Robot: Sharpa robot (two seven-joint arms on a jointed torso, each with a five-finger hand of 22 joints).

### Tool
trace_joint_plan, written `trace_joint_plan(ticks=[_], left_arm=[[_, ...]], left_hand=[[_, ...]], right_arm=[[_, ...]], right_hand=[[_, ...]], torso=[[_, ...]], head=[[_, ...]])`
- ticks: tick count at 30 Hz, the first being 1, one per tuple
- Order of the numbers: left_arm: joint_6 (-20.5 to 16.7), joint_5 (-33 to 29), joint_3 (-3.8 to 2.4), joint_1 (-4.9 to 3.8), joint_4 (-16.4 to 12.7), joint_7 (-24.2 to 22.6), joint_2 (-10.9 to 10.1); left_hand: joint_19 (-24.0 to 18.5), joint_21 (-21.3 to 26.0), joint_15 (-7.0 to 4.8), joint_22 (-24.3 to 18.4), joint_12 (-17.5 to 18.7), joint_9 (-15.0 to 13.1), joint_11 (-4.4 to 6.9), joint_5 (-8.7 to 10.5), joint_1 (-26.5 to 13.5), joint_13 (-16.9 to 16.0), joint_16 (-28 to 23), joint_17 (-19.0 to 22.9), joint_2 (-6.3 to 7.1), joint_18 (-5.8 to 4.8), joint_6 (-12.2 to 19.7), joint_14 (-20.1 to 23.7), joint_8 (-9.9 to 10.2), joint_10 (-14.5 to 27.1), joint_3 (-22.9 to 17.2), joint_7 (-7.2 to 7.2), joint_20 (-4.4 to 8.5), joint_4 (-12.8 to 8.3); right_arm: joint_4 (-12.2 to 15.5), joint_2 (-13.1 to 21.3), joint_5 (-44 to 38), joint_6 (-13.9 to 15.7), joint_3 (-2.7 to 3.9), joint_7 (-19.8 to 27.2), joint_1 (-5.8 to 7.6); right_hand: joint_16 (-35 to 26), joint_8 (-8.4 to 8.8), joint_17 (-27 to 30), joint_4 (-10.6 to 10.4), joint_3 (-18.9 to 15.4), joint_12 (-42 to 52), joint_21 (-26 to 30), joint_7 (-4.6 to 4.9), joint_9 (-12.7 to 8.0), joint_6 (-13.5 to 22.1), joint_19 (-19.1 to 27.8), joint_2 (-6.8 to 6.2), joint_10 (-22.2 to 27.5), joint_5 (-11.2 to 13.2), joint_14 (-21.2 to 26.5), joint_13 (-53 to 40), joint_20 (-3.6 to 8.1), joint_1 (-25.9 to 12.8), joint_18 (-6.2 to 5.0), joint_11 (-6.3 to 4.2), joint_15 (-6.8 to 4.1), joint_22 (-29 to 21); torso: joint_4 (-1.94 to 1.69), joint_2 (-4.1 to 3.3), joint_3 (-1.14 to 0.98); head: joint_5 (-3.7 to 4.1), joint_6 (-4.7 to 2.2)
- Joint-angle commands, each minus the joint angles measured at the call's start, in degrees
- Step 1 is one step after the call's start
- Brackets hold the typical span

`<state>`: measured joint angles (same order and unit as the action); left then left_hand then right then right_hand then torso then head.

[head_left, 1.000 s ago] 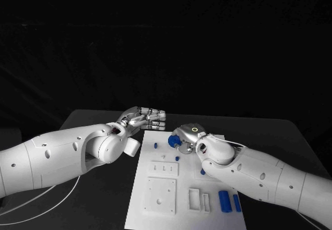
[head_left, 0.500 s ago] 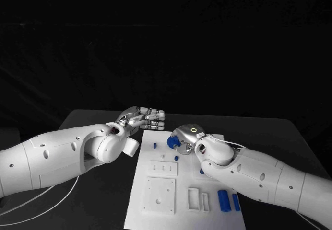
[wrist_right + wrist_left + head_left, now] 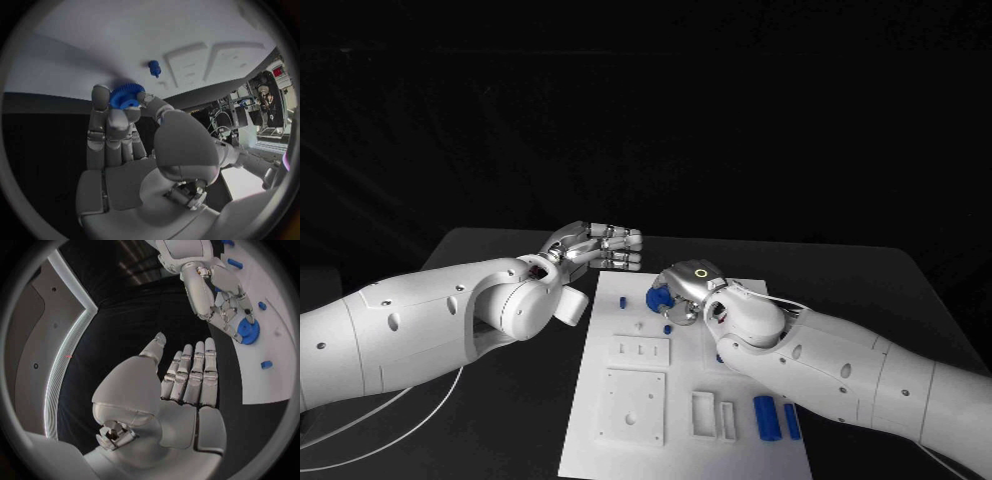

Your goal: Assemble the parts on the task board

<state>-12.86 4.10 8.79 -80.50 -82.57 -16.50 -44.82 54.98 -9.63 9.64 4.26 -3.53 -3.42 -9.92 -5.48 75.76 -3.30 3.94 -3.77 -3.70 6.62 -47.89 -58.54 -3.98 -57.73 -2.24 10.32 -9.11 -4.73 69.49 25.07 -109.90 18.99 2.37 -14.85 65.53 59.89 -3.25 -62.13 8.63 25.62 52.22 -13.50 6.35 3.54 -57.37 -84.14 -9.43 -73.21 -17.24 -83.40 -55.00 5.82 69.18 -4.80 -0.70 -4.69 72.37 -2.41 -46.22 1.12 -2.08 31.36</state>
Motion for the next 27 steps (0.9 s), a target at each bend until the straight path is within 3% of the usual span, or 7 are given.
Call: trace_joint_plan(ticks=[1, 7, 16, 27], left_arm=[[0.62, 0.32, -0.02, -0.05, -0.08, -0.4, -0.01], [0.65, 0.32, -0.02, -0.05, -0.07, -0.4, -0.01], [0.61, 0.32, -0.02, -0.05, -0.04, -0.35, -0.01], [0.61, 0.32, -0.02, -0.05, 0.02, -0.34, 0.0]], left_hand=[[-0.32, 0.16, 0.03, -0.06, 0.01, 0.06, 0.01, -0.16, -0.24, -0.09, -0.3, -0.01, -0.15, -0.51, 0.41, 0.27, 0.36, 0.4, 0.0, 0.11, 0.03, -0.2], [-0.32, 0.16, 0.03, -0.06, 0.01, 0.06, 0.01, -0.16, -0.24, -0.09, -0.3, -0.01, -0.15, -0.51, 0.41, 0.27, 0.36, 0.4, 0.0, 0.11, 0.03, -0.2], [-0.33, 0.17, 0.04, -0.06, 0.01, 0.07, 0.0, -0.18, -0.21, -0.09, -0.3, -0.01, -0.12, -0.51, 0.59, 0.29, 0.37, 0.44, -0.02, 0.13, 0.02, -0.17], [-0.34, 0.18, 0.04, -0.07, 0.0, 0.08, -0.01, -0.2, -0.18, -0.09, -0.3, -0.01, -0.1, -0.51, 0.76, 0.32, 0.39, 0.48, -0.03, 0.16, 0.01, -0.13]], right_arm=[[-0.04, 0.22, 0.12, -1.24, -0.14, -0.26, -0.27], [-0.3, 0.17, 0.13, -0.81, -0.13, -0.29, -0.34], [-0.87, 0.03, 0.66, -0.34, -0.13, -0.3, -0.36], [-1.33, 0.31, 2.93, -0.98, -0.12, 0.02, -0.36]], right_hand=[[-0.13, -0.27, -0.09, -0.25, -0.12, 0.09, 0.03, -0.06, 0.01, -0.24, -1.9, 0.22, 0.17, 0.15, -0.03, -0.05, 0.03, -0.5, 0.24, -0.15, 0.04, -0.09], [-0.31, -0.2, 0.05, -0.21, -0.24, -0.15, 0.26, -0.03, -0.04, 0.48, -1.86, 0.11, 0.32, 0.17, 0.02, 0.15, 0.04, -0.43, 0.25, -0.13, 0.04, -0.22], [-0.55, 0.07, 0.19, -0.46, -1.39, -0.58, 0.88, 0.53, -0.35, 9.22, -1.81, -0.2, 0.51, 0.21, 0.02, 0.63, -0.18, 0.53, 0.02, 0.2, 0.28, -0.62], [-0.3, 0.06, -0.05, -3.46, -3.41, -0.33, 0.33, 0.47, -0.35, 9.42, -1.96, -0.58, 0.46, 0.39, -0.05, 0.61, -0.29, -1.41, 0.02, 0.31, 0.37, -0.82]], torso=[[0.06, 0.02, 0.02], [0.0, 0.02, -0.01], [0.0, 0.0, 0.02], [0.01, 0.0, 0.01]], head=[[-0.05, 0.03], [0.01, -0.03], [0.01, -0.03], [-0.03, 0.05]])
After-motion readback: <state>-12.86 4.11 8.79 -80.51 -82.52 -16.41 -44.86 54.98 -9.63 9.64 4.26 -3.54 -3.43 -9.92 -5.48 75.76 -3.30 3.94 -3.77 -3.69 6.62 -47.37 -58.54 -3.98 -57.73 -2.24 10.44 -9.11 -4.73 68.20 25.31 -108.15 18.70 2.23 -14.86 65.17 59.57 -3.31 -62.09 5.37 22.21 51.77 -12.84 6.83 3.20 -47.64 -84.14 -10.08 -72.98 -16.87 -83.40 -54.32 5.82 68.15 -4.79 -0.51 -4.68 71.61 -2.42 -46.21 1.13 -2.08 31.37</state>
